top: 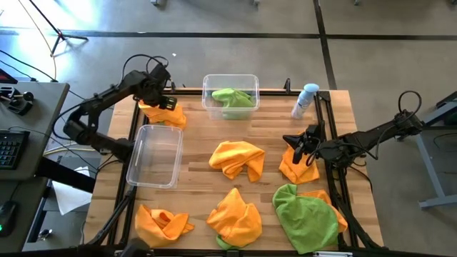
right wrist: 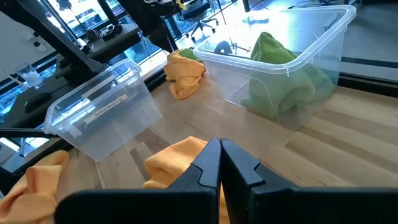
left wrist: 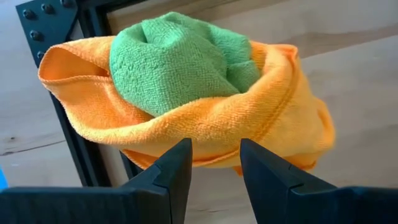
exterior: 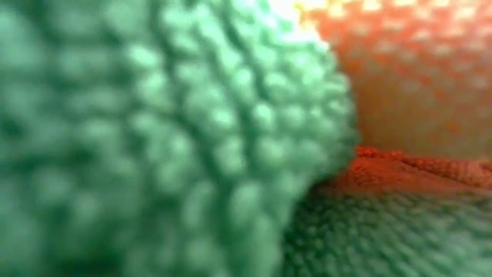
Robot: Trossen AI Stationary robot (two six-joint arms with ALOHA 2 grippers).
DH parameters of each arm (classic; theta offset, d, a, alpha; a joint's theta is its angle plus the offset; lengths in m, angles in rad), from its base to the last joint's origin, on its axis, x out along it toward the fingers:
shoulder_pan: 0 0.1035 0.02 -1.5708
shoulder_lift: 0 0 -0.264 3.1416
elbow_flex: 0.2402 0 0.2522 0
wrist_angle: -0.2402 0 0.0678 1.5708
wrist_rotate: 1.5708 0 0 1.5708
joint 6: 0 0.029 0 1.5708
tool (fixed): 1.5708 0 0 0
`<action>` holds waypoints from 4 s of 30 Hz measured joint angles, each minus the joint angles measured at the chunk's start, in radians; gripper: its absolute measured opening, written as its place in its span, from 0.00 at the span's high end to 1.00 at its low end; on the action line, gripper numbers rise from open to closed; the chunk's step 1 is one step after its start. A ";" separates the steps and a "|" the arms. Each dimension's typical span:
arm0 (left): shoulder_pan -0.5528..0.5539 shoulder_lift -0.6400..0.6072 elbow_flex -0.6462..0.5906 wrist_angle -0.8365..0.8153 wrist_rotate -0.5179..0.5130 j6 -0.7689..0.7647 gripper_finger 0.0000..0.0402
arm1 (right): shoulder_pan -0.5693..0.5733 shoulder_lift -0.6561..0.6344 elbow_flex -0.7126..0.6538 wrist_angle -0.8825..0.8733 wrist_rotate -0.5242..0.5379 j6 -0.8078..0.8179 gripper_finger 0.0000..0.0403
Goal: Sort microfiber towel by color & place in baskets
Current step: Put the orange microfiber towel into the bottom transparent bin
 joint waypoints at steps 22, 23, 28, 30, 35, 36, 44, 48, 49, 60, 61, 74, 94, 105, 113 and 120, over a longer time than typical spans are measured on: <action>-0.019 0.107 0.000 -0.021 -0.070 -0.002 0.98 | 0.000 0.000 0.000 -0.008 0.013 -0.002 1.00; -0.019 0.107 0.000 -0.021 -0.070 -0.002 0.99 | 0.000 0.000 0.000 -0.008 0.013 -0.002 1.00; -0.021 0.100 0.000 -0.033 -0.065 -0.001 1.00 | 0.000 0.000 0.000 -0.008 0.012 -0.003 1.00; -0.021 0.089 0.000 -0.031 -0.065 -0.001 1.00 | 0.000 0.000 0.000 -0.008 0.011 -0.003 1.00; -0.021 0.080 0.000 -0.027 -0.064 -0.020 1.00 | 0.000 0.000 0.000 -0.022 -0.003 -0.002 1.00; -0.021 0.079 0.000 -0.026 -0.064 -0.027 0.99 | 0.000 0.000 0.000 -0.027 -0.003 -0.002 1.00; -0.021 0.079 0.025 -0.029 -0.066 -0.009 0.94 | 0.000 0.000 0.000 -0.038 -0.002 -0.001 1.00; -0.021 0.079 0.027 -0.030 -0.066 0.020 0.89 | 0.000 0.000 0.000 -0.038 -0.001 -0.001 1.00; -0.021 0.079 0.027 -0.030 -0.066 0.027 0.88 | 0.000 0.000 0.000 -0.039 -0.001 -0.001 1.00; -0.021 0.081 0.023 -0.024 -0.076 0.027 0.74 | 0.000 0.000 0.000 -0.038 0.021 0.046 1.00; -0.021 0.082 0.019 -0.025 -0.081 0.027 0.74 | 0.000 0.000 0.000 -0.038 0.024 0.053 1.00; -0.032 0.116 0.001 -0.025 -0.098 0.035 0.73 | 0.000 0.000 0.000 -0.038 0.051 0.097 1.00; -0.034 0.179 0.000 -0.037 -0.108 0.049 0.99 | 0.000 0.000 0.000 -0.064 0.050 0.094 1.00; -0.053 -0.042 0.000 -0.080 -0.084 0.016 1.00 | 0.000 0.000 0.000 -0.083 -0.008 0.086 1.00; -0.052 -0.054 0.000 -0.036 -0.092 0.024 0.96 | 0.000 0.000 0.000 -0.096 -0.009 0.086 1.00; -0.044 -0.037 0.000 -0.011 -0.097 0.024 0.83 | 0.000 0.000 0.000 -0.098 0.006 0.086 1.00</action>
